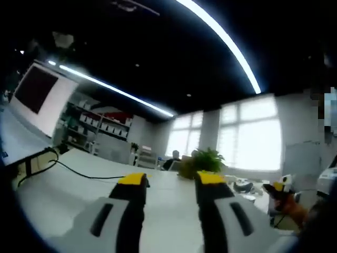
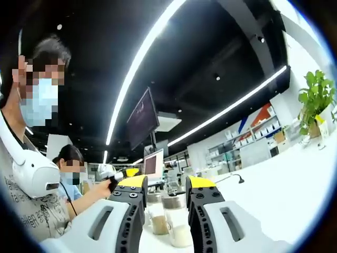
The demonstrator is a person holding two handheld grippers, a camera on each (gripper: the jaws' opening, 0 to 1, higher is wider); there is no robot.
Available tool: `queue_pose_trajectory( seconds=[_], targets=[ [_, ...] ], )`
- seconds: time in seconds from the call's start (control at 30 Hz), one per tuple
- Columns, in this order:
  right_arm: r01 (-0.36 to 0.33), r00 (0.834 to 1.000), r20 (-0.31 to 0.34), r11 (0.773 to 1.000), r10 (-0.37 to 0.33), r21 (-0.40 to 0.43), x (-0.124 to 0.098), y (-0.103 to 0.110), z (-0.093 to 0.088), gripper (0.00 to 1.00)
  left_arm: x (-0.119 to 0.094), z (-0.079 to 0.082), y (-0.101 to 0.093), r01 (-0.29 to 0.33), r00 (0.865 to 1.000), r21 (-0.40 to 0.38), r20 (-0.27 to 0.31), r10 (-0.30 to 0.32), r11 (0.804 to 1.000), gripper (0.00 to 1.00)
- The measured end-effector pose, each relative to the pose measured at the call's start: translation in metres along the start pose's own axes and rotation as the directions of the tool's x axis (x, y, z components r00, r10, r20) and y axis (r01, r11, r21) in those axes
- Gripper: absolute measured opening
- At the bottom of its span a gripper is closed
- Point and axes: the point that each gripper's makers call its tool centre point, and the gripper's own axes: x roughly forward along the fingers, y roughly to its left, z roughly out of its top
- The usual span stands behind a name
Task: Rotate the seasoning bottle until the label or dispensing opening points toward the visible target arrow and the bottle remains upright within the marked orientation range
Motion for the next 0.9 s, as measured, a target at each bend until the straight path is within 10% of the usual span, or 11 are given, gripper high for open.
queue_pose_trajectory(
  seconds=[0.2,0.33,0.9],
  targets=[
    [0.056,0.998,0.005,0.998,-0.056,0.016,-0.011,-0.015,-0.006,0.22,0.044,-0.014,0.033,-0.071,0.995,0.099,-0.060,0.077,0.993,0.45],
    [0.093,0.995,0.024,0.995,-0.093,0.037,-0.016,-0.023,-0.005,0.20,0.081,-0.045,0.043,-0.048,0.973,0.173,-0.214,0.086,0.984,0.47],
    [0.137,0.990,0.007,0.990,-0.138,0.026,-0.025,-0.026,-0.004,0.17,0.125,-0.083,0.096,-0.165,0.950,0.272,-0.214,0.227,0.948,0.37]
  ],
)
